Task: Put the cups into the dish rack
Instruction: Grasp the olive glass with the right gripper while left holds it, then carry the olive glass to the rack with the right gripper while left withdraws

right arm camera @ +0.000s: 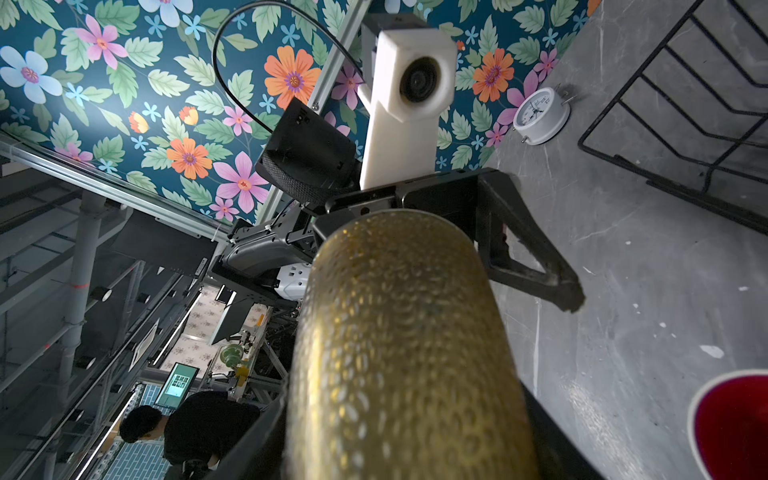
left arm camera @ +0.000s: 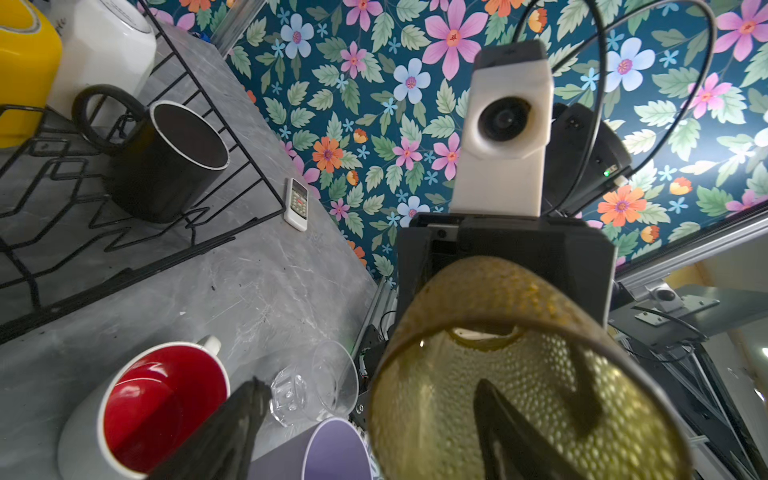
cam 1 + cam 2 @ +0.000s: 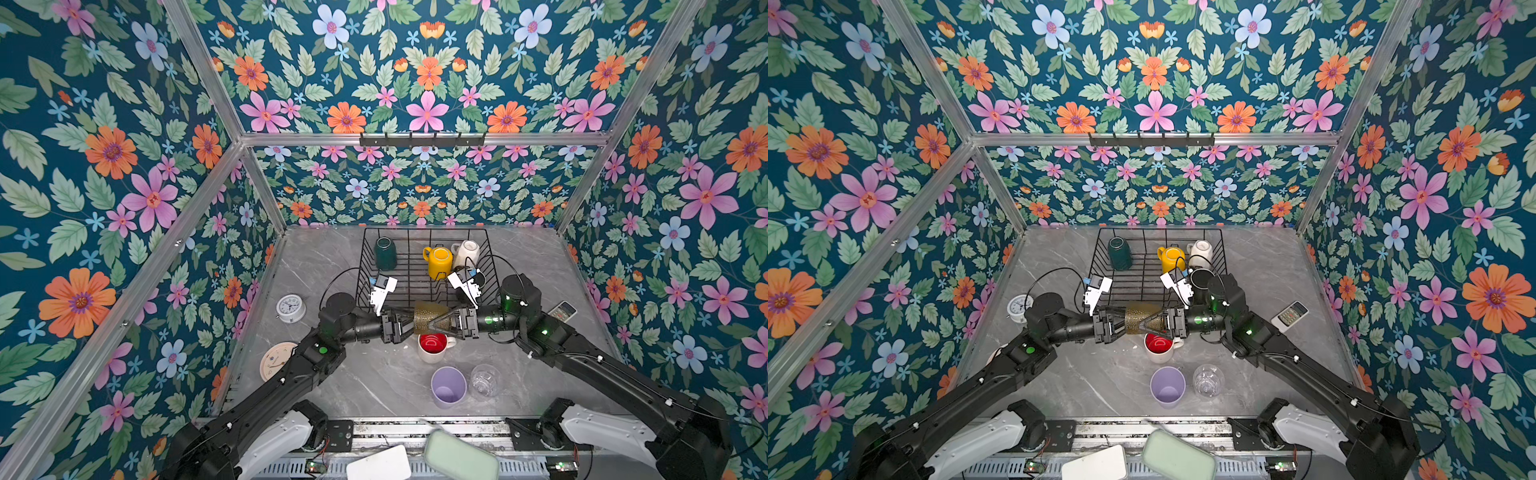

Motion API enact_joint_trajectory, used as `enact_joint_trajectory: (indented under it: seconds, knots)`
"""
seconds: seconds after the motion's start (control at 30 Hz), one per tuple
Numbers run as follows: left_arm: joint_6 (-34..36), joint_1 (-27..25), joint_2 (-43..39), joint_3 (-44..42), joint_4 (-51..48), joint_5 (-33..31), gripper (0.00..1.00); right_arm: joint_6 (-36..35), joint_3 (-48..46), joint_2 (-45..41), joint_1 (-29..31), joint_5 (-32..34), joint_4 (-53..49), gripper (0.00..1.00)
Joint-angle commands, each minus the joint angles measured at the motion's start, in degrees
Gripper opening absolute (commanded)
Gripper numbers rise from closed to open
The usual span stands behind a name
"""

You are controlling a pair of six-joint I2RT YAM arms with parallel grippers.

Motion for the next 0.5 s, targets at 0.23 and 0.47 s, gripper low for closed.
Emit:
enact_joint_trajectory:
  seconds: [0.23,0.47]
  knots:
    - [9.4,0.6,-9.0,2.4,-24.0,-25.3,0.97,-14.8,10.8,-5.3,-3.1,18.3,-34.2,0.0]
    - [9.1,0.6,-20.2,4.1,-40.1,-53.2,0.99,-23.6,21.1,0.0,-3.1,31.4,-50.5,0.0]
